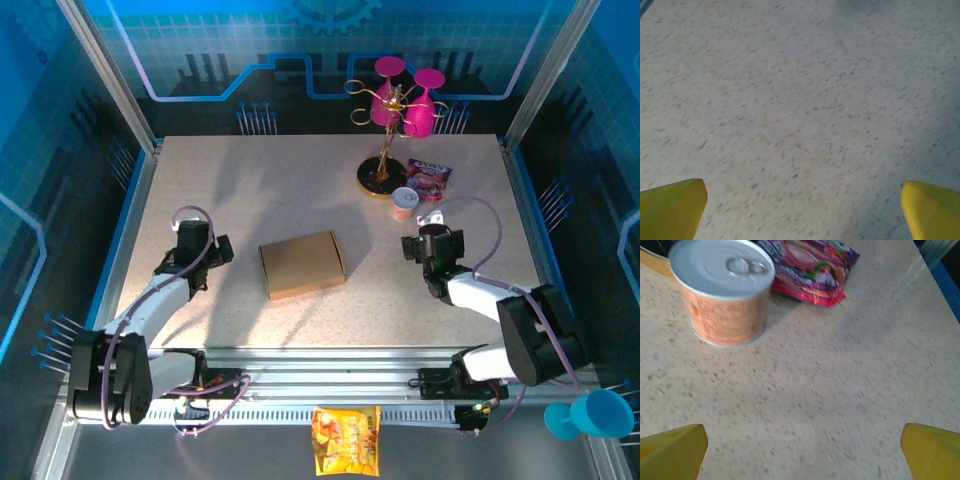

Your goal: Fold the paper box

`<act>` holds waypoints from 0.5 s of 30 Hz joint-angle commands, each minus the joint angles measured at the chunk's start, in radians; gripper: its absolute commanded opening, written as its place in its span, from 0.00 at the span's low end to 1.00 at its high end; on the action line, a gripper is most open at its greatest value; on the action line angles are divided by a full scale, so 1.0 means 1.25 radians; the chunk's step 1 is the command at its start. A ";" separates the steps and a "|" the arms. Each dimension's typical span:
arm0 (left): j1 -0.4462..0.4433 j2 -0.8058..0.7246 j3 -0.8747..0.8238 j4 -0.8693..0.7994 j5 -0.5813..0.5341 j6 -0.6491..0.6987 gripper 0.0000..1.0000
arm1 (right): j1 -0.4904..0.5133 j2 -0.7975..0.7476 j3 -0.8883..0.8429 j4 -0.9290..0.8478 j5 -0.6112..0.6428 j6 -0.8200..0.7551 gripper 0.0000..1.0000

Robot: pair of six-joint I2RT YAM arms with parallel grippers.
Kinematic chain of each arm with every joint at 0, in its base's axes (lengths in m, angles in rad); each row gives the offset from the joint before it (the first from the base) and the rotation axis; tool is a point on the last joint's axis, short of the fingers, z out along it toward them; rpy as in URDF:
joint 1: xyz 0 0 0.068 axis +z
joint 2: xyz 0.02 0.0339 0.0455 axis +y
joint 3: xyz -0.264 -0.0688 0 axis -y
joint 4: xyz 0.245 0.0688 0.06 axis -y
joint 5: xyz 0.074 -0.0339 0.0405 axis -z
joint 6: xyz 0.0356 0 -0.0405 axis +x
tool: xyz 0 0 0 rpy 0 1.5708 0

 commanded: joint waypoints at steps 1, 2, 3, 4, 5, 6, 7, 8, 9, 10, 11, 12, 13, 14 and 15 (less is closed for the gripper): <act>0.023 0.044 -0.034 0.174 0.055 0.035 0.99 | -0.020 0.034 0.025 0.149 -0.060 -0.055 1.00; 0.032 0.060 -0.040 0.209 0.069 0.034 0.99 | -0.024 0.044 0.038 0.136 -0.069 -0.064 1.00; 0.040 0.070 -0.034 0.214 0.079 0.033 0.99 | -0.030 0.053 0.039 0.148 -0.083 -0.080 1.00; 0.044 0.084 -0.035 0.250 0.080 0.034 0.99 | -0.036 0.061 0.034 0.175 -0.093 -0.098 1.00; 0.049 0.097 -0.036 0.284 0.083 0.033 0.99 | -0.045 0.074 0.016 0.229 -0.103 -0.107 1.00; 0.054 0.111 -0.035 0.312 0.090 0.029 0.99 | -0.057 0.085 0.003 0.272 -0.106 -0.099 1.00; 0.059 0.129 -0.030 0.342 0.098 0.030 0.99 | -0.078 0.094 -0.006 0.295 -0.123 -0.077 1.00; 0.064 0.147 -0.023 0.366 0.107 0.035 0.99 | -0.101 0.088 -0.009 0.291 -0.147 -0.050 1.00; 0.069 0.162 -0.021 0.391 0.111 0.036 0.99 | -0.117 0.087 -0.012 0.285 -0.162 -0.034 1.00; 0.072 0.179 -0.019 0.424 0.117 0.036 0.99 | -0.126 0.088 -0.017 0.298 -0.166 -0.026 1.00; 0.076 0.195 -0.015 0.455 0.126 0.038 0.99 | -0.131 0.086 -0.023 0.302 -0.170 -0.020 1.00; 0.077 0.209 -0.005 0.465 0.136 0.054 0.99 | -0.132 0.086 -0.032 0.319 -0.175 -0.020 1.00; 0.077 0.223 0.003 0.472 0.143 0.072 0.99 | -0.132 0.084 -0.043 0.340 -0.181 -0.022 1.00; 0.078 0.241 -0.007 0.524 0.151 0.084 0.99 | -0.132 0.083 -0.056 0.363 -0.191 -0.025 1.00; 0.077 0.241 0.003 0.500 0.160 0.086 0.99 | -0.132 0.089 -0.074 0.396 -0.204 -0.027 1.00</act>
